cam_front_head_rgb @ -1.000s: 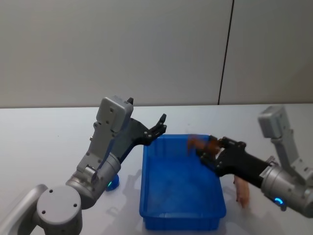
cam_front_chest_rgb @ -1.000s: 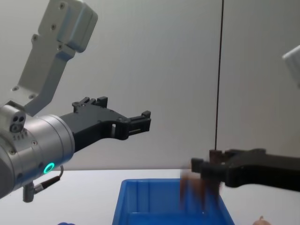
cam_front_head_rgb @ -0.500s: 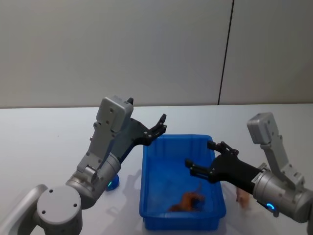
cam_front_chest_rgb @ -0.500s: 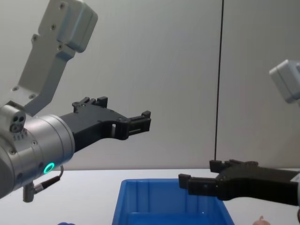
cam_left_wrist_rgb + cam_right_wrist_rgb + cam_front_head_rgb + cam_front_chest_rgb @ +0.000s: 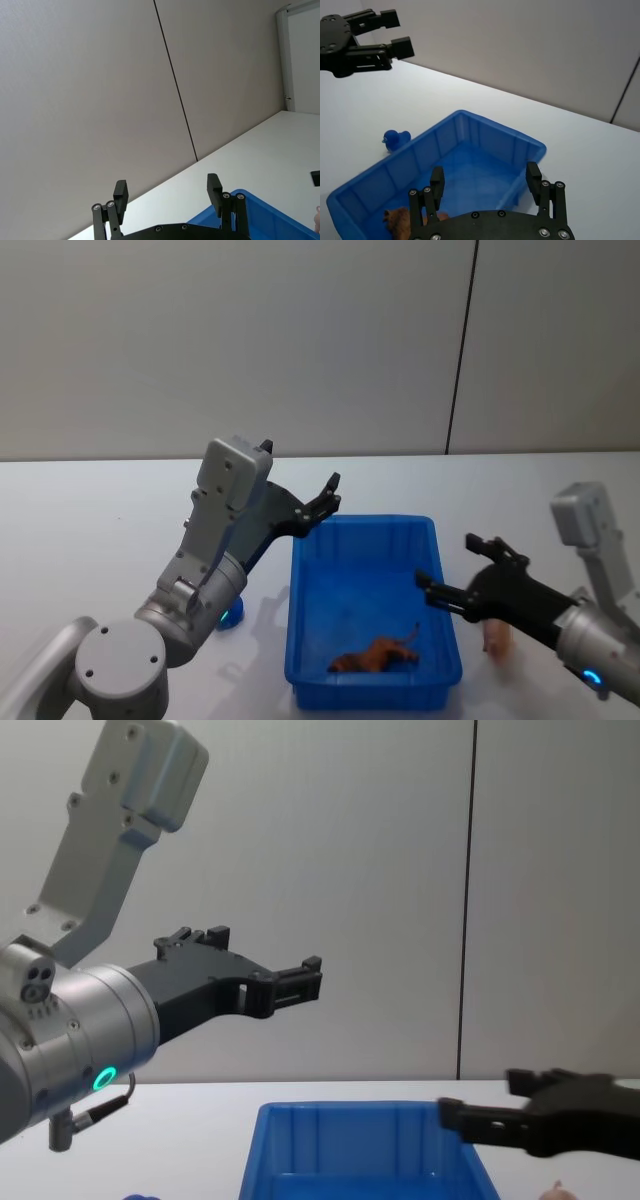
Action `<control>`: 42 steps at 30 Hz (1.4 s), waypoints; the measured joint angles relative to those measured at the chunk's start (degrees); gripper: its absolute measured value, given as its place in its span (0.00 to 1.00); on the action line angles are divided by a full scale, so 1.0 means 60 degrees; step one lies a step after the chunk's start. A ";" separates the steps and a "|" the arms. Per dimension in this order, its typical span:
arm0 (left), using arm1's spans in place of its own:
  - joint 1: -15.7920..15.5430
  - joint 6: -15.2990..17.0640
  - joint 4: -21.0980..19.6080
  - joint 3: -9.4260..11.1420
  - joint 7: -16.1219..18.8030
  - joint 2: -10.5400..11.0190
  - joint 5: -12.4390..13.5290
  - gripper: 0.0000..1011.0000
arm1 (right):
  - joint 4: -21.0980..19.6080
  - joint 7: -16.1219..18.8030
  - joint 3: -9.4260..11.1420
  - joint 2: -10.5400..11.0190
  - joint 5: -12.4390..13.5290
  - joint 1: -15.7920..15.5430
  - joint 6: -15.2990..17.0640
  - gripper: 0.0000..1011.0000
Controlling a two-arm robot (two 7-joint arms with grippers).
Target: Pick up the two dolls from the table and place them into the box.
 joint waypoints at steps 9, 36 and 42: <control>0.0000 0.0000 0.0000 0.0000 0.0001 0.0000 0.0000 0.99 | -0.0511 -0.0518 0.0314 0.0656 0.0428 -0.0763 0.0028 0.99; -0.0001 0.0000 0.0000 0.0000 0.0000 0.0000 0.0000 0.99 | -0.0358 -0.0983 0.0427 0.1163 0.0483 -0.1500 0.0571 0.99; 0.0000 0.0000 0.0000 0.0000 0.0000 0.0000 0.0000 0.99 | -0.0019 -0.1020 0.0317 0.0951 0.0368 -0.1284 0.0663 0.99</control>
